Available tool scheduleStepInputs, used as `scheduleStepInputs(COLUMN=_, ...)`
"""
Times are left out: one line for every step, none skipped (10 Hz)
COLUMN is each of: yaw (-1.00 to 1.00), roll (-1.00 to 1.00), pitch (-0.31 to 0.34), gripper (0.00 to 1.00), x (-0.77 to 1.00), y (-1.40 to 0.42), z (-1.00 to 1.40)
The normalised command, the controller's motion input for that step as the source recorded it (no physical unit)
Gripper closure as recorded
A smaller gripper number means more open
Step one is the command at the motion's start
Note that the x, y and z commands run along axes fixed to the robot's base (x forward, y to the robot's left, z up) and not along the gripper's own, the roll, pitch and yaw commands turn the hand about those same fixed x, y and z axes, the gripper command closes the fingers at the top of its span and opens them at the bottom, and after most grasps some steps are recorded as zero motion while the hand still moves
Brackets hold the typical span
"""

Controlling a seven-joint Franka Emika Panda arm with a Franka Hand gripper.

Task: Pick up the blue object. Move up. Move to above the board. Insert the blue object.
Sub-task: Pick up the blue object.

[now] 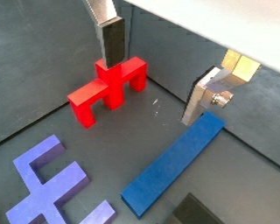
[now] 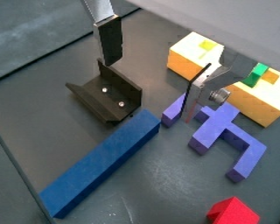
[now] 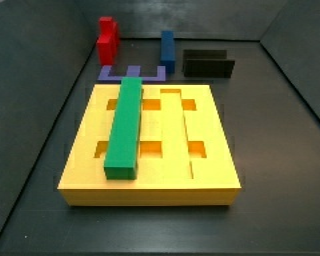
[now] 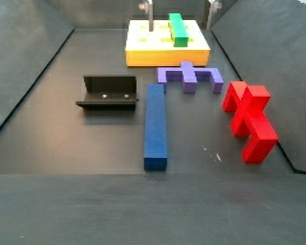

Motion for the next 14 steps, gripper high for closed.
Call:
scheduleStepInputs(yaw=0.00, roll=0.01, pitch=0.000, gripper=0.00, x=0.00, y=0.00, z=-0.04)
scheduleStepInputs(yaw=0.00, roll=0.00, pitch=-0.106, gripper=0.00, x=0.00, y=-0.10, z=-0.05)
scheduleStepInputs(yaw=-0.26, roll=0.06, pitch=0.000, gripper=0.00, x=0.54, y=0.00, z=-0.25)
scheduleStepInputs(yaw=-0.19, roll=0.00, pitch=0.096, gripper=0.00, x=0.89, y=0.40, z=-0.42)
scheduleStepInputs(yaw=-0.12, roll=-0.01, pitch=0.096, gripper=0.00, x=0.95, y=0.49, z=-0.55)
scheduleStepInputs(yaw=-0.09, roll=-0.04, pitch=0.053, gripper=0.00, x=0.84, y=0.55, z=-0.66)
scheduleStepInputs(yaw=-0.04, roll=-0.11, pitch=-0.003, gripper=0.00, x=0.52, y=0.48, z=-0.77)
scheduleStepInputs(yaw=-0.19, roll=-0.22, pitch=-0.123, gripper=0.00, x=0.41, y=0.23, z=-0.60)
scheduleStepInputs(yaw=-0.15, roll=-0.18, pitch=-0.179, gripper=0.00, x=0.37, y=0.02, z=-0.63)
scheduleStepInputs(yaw=-0.16, roll=-0.15, pitch=-0.186, gripper=0.00, x=0.31, y=0.00, z=-0.67)
scheduleStepInputs(yaw=-0.10, roll=-0.11, pitch=-0.259, gripper=0.00, x=0.00, y=0.00, z=-0.64)
scheduleStepInputs(yaw=0.00, roll=-0.10, pitch=-0.313, gripper=0.00, x=0.00, y=0.00, z=-0.59)
scheduleStepInputs(yaw=0.00, roll=-0.11, pitch=-0.319, gripper=0.00, x=-0.02, y=0.00, z=-0.57)
scheduleStepInputs(yaw=-0.02, roll=-0.10, pitch=-0.310, gripper=0.00, x=-0.12, y=0.07, z=-0.58)
